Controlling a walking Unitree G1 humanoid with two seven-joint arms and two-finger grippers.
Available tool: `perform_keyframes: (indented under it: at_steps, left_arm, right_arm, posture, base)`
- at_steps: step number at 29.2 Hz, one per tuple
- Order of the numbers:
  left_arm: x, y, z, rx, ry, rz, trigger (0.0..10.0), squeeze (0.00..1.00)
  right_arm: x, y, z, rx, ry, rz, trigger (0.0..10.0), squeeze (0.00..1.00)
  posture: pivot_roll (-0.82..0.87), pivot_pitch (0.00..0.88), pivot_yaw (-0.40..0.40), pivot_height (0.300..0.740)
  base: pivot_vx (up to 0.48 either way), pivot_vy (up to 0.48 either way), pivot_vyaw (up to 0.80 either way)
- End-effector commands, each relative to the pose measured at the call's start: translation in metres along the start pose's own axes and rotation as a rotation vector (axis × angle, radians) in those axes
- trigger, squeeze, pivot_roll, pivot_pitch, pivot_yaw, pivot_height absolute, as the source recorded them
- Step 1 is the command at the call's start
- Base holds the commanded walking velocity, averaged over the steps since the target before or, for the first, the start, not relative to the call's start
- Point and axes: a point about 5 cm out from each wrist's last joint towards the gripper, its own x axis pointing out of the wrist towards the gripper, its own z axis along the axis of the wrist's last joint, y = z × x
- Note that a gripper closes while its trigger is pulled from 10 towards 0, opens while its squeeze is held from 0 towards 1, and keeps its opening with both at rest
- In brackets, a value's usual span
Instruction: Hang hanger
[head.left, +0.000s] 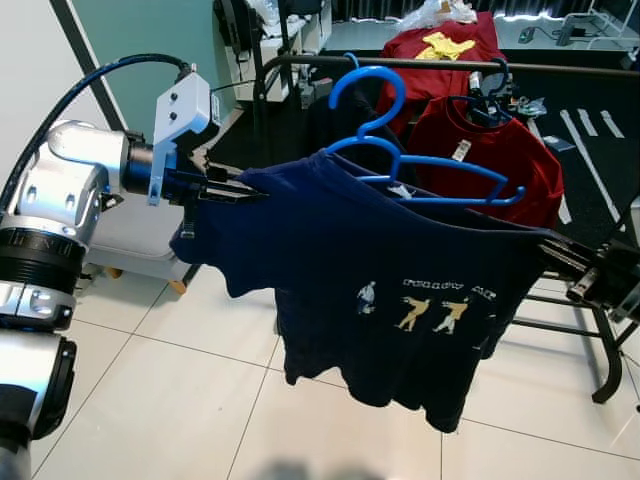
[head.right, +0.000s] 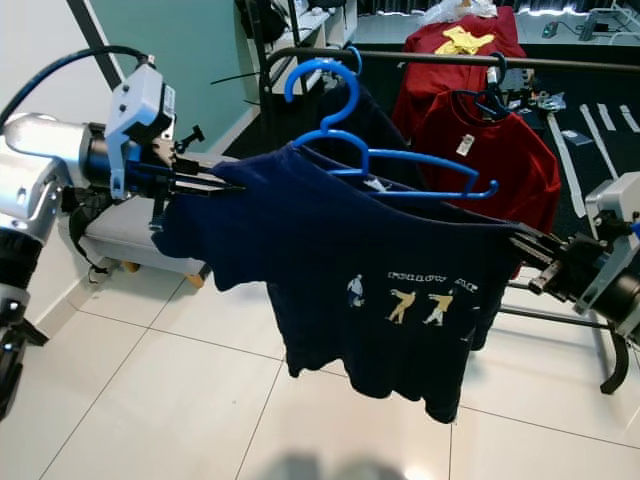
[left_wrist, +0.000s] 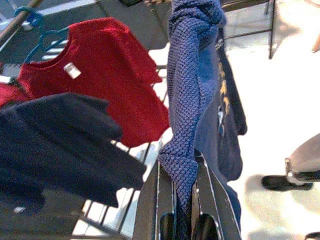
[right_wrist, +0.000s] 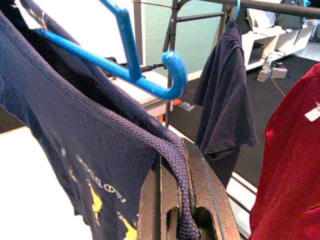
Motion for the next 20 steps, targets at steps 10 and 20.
perform_keyframes:
  at_steps: [10, 20]
  left_arm:
    - [-0.0130, -0.0054, -0.0007, 0.009, 0.020, -0.032, 10.0, 0.00]
    - [-0.0131, -0.0012, -0.0057, 0.013, 0.059, 0.027, 10.0, 0.00]
  right_arm:
    - [0.0009, -0.0027, 0.0058, -0.027, -0.012, -0.021, 0.0, 0.00]
    - [0.0007, -0.0016, 0.0094, -0.032, -0.021, -0.011, 0.0, 0.00]
  posture:
    - [0.02, 0.091, 0.066, 0.740]
    - [0.02, 0.094, 0.066, 0.740]
  base:
    - [0.000, 0.000, 0.00]
    - [0.000, 0.000, 0.00]
